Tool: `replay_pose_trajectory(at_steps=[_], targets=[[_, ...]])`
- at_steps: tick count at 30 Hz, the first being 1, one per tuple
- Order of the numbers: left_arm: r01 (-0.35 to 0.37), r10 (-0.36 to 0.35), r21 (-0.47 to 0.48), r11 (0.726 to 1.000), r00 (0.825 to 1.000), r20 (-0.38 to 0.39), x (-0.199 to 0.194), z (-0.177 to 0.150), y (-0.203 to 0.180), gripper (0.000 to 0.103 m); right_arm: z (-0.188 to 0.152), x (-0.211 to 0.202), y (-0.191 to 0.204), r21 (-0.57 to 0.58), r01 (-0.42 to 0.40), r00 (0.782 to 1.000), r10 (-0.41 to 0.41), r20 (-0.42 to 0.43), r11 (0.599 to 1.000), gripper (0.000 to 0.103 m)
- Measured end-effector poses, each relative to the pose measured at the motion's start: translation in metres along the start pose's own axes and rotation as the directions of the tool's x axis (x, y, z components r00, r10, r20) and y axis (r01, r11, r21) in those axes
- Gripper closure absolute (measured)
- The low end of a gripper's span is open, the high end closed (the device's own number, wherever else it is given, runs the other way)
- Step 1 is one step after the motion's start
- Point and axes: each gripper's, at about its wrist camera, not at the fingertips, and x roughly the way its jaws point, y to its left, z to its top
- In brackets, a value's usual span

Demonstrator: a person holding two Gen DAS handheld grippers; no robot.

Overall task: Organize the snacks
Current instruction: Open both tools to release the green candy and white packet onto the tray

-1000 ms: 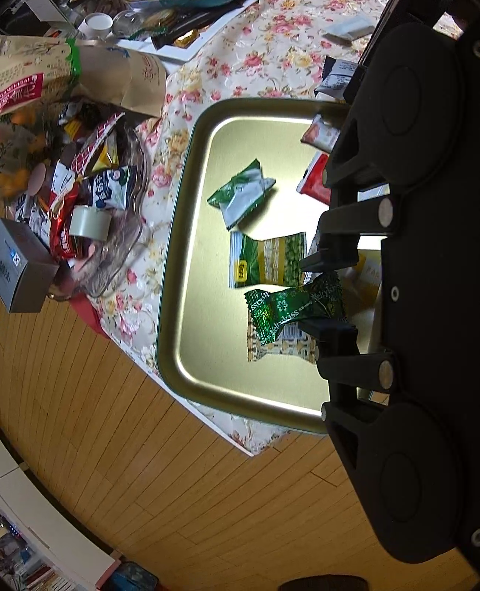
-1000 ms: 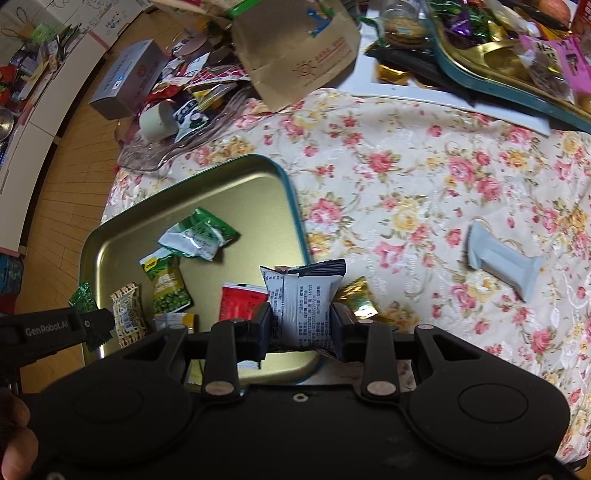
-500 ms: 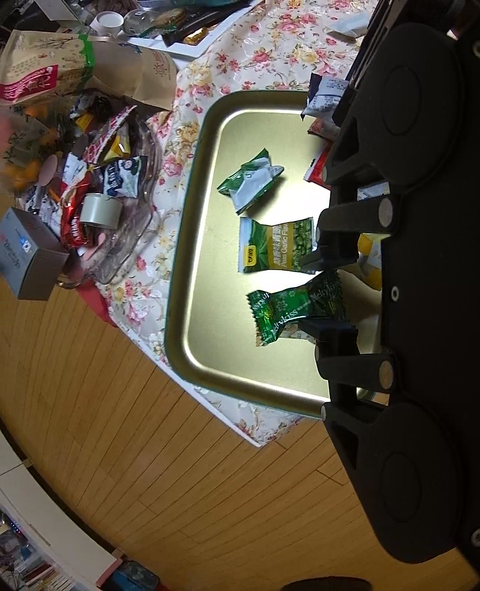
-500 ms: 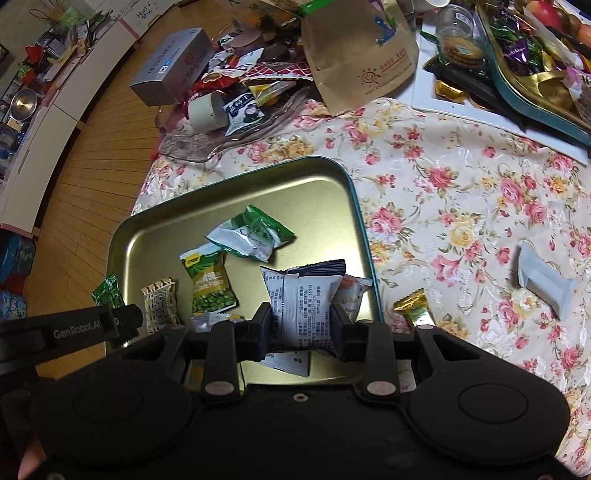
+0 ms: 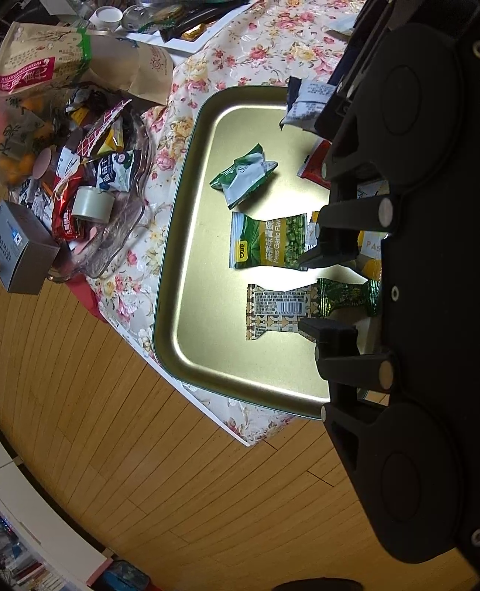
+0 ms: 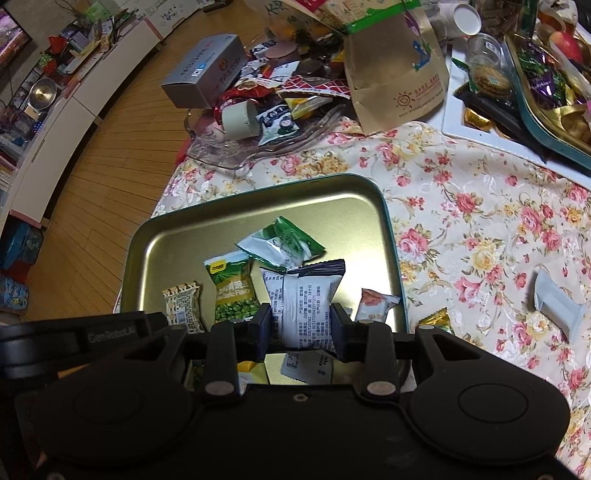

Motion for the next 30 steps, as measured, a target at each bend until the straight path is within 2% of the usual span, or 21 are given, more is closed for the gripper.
replay_pose_trajectory(at_steps=[3,5,9,23,30], targets=[[0.004,-0.004,0.012,1.0,1.0,-0.006,0.001,-0.001,-0.003,0.063,-0.001,-0.004,0.003,-0.013,-0.016,0.999,0.016,0.028,1.0,0.065],[0.006,-0.006,0.013,1.0,1.0,-0.009,0.001,-0.001,-0.004,0.064,-0.001,-0.009,0.003,-0.015,-0.042,0.998,0.043,0.051,0.999,0.053],[0.007,-0.007,0.012,1.0,1.0,-0.008,0.0,-0.001,-0.004,0.064,0.002,-0.017,0.001,-0.008,-0.064,0.995,0.064,0.08,0.998,0.051],[0.012,-0.012,0.041,0.999,1.0,-0.017,0.0,-0.002,-0.013,0.063,0.003,-0.012,-0.022,0.025,0.048,0.997,-0.049,0.051,0.999,0.05],[0.02,-0.019,0.076,0.997,1.0,-0.008,-0.006,-0.004,-0.024,0.063,0.005,-0.012,-0.057,0.1,0.119,0.992,-0.123,0.035,0.988,0.048]])
